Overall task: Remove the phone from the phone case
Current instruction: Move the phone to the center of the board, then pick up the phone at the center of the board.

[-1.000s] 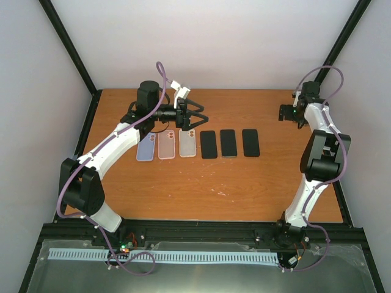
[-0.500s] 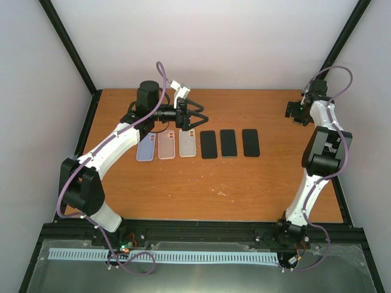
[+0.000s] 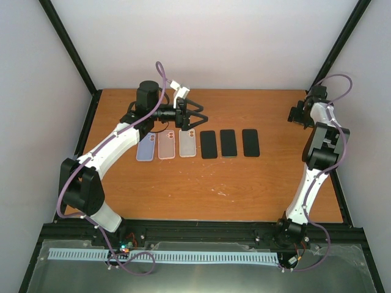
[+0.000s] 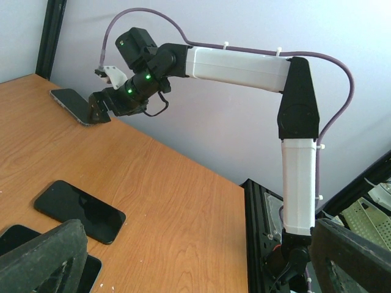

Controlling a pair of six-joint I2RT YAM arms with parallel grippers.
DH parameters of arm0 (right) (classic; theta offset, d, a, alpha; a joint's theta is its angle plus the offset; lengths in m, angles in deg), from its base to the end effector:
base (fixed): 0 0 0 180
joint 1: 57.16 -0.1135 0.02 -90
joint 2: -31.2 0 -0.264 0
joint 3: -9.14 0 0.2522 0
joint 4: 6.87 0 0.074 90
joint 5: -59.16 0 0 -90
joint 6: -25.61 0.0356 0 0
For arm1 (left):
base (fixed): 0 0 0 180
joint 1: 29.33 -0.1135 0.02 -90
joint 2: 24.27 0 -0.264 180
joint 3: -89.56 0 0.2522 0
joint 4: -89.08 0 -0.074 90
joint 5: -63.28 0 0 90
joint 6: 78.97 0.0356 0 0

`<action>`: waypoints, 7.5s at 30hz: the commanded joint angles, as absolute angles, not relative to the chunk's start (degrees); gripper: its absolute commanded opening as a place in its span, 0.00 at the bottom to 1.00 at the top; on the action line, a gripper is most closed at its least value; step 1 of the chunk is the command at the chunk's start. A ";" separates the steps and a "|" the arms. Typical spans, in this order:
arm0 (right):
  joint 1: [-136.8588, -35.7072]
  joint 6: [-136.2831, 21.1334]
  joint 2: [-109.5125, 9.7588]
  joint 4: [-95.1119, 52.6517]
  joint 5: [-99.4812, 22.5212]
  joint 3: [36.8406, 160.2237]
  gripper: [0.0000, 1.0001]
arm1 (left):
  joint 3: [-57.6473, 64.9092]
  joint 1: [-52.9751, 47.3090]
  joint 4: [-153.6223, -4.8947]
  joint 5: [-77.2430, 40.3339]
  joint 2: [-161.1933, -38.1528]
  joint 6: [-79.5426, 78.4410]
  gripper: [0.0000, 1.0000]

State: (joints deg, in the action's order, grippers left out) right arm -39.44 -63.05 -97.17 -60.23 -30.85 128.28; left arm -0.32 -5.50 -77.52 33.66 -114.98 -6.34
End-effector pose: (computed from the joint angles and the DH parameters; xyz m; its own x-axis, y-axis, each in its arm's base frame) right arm 0.4603 -0.1471 0.1827 -0.8383 0.2924 -0.4602 0.3240 0.9460 0.0109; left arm 0.3207 -0.1755 0.3513 -0.5043 0.0615 -0.8613 0.8591 0.1362 -0.4933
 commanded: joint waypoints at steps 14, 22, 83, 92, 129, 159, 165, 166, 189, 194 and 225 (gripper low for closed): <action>-37.59 -61.74 -108.34 -60.85 -32.96 137.11 1.00 | -2.15 -5.96 -78.42 34.45 -117.12 -7.21 1.00; -37.81 -60.83 -116.59 -65.25 -32.59 149.21 1.00 | -2.60 -6.05 -78.02 34.40 -117.79 -7.09 1.00; -40.54 -84.87 -85.13 -57.86 -33.81 101.35 0.96 | -0.35 -7.36 -79.46 35.36 -113.23 -8.06 1.00; -40.50 -80.48 -90.91 -59.53 -32.80 107.16 1.00 | 1.38 -8.33 -79.76 35.36 -111.77 -8.16 1.00; -40.61 -81.43 -75.61 -58.15 -36.04 101.73 0.67 | 3.12 -8.97 -79.82 31.48 -112.13 -9.07 1.00; -53.77 -81.00 -51.48 -52.87 -44.26 90.88 0.66 | 7.71 -9.03 -86.12 28.39 -116.63 -18.64 1.00; -61.30 -78.32 -45.67 -52.68 -46.45 90.01 0.66 | 8.23 -9.03 -87.52 27.50 -117.29 -20.89 1.00; -62.88 -77.78 -44.84 -52.61 -46.55 90.15 0.66 | 8.10 -9.11 -87.60 27.64 -117.38 -21.31 1.00; -89.77 -76.56 -46.45 -50.53 -34.22 96.99 0.67 | 7.41 -5.68 -96.99 33.47 -120.04 -28.85 0.81; -91.74 -76.85 -46.83 -49.87 -31.67 97.66 0.68 | 7.93 -5.18 -98.56 34.19 -120.99 -31.36 0.62; -79.62 -83.91 -39.84 -69.59 -63.38 100.20 1.00 | 6.17 -5.87 -73.23 44.75 -112.33 3.75 0.01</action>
